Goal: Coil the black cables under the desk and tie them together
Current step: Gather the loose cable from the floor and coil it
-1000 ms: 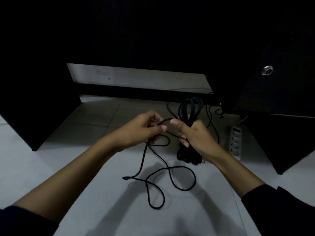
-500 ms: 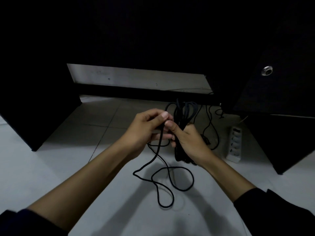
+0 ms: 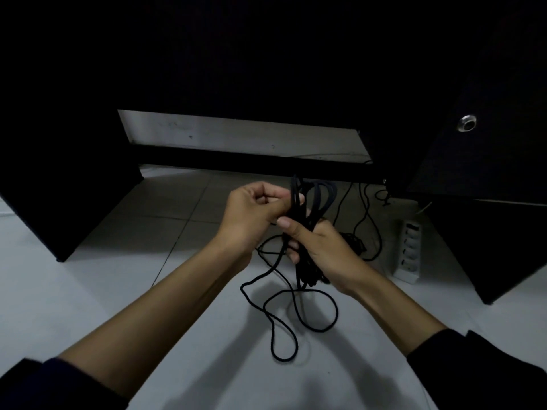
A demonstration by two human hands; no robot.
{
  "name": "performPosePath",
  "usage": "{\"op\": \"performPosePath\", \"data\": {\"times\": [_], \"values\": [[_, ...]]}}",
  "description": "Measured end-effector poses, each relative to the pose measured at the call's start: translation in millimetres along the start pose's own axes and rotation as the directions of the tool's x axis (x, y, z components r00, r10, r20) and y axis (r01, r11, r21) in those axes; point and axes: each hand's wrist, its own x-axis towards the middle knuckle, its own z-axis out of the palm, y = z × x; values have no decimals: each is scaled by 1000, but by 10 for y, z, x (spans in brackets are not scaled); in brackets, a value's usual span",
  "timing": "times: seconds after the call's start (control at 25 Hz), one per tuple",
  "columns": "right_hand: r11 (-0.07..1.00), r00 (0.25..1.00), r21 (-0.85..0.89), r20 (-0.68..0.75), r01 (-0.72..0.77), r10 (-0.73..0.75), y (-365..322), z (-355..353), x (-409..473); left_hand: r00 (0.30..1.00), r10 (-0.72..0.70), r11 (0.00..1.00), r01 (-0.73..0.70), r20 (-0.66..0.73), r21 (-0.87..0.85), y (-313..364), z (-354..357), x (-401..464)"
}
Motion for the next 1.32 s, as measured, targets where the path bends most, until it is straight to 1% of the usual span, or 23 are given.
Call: {"op": "performPosePath", "data": {"times": [0.12, 0.16, 0.2, 0.28, 0.32, 0.4, 0.48, 0.56, 0.6, 0.68, 0.72, 0.8, 0.92, 1.08, 1.12, 1.2, 1.32], "values": [[997, 998, 76, -58, -17, 21, -27, -27, 2, 995, 99, 994, -99, -2, 49, -18, 51, -20], [995, 995, 94, -98, -26, 35, -47, -52, 10, 995, 100, 993, -100, 0, 69, -33, 61, -43], [994, 990, 106, -137, -27, 42, -76, -85, 19, 997, 73, 991, -75, 25, 111, -66, 57, -72], [992, 983, 130, -183, 1, 23, -120, -145, 46, 987, -23, 958, -25, 160, 287, -158, 17, -163], [988, 980, 156, -201, 24, 8, -130, -165, 63, 971, -59, 923, -36, 232, 384, -218, -12, -216], [969, 964, 238, -267, 69, -3, -119, -206, 103, 955, -56, 863, -100, 290, 495, -301, -81, -277], [952, 944, 292, -331, 88, 14, -89, -245, 137, 939, -3, 858, -174, 345, 483, -322, -129, -279], [939, 928, 330, -370, 101, 30, -83, -268, 164, 909, 20, 884, -210, 416, 417, -361, -119, -307], [917, 919, 378, -392, 127, 34, -100, -274, 180, 898, 7, 894, -203, 441, 400, -410, -104, -337], [851, 914, 492, -404, 180, 41, -151, -266, 202, 878, -57, 886, -174, 475, 429, -561, -83, -398], [821, 917, 539, -396, 189, 48, -178, -253, 205, 875, -88, 879, -157, 476, 450, -637, -88, -409], [784, 923, 594, -377, 180, 74, -202, -242, 194, 891, -124, 876, -108, 437, 469, -724, -140, -353], [793, 925, 597, -357, 122, 127, -190, -256, 178, 900, -170, 850, -72, 402, 522, -746, -279, -185], [832, 943, 553, -300, 50, 142, -148, -287, 155, 858, -213, 737, -172, 467, 653, -808, -482, -79], [851, 947, 525, -289, 35, 139, -134, -292, 148, 859, -218, 728, -173, 463, 664, -813, -523, -68], [899, 952, 438, -276, 1, 134, -122, -292, 133, 878, -190, 764, -149, 439, 628, -756, -553, -51], [960, 957, 275, -263, -48, 123, -115, -288, 115, 897, -61, 812, -210, 437, 544, -495, -456, 0]]}}
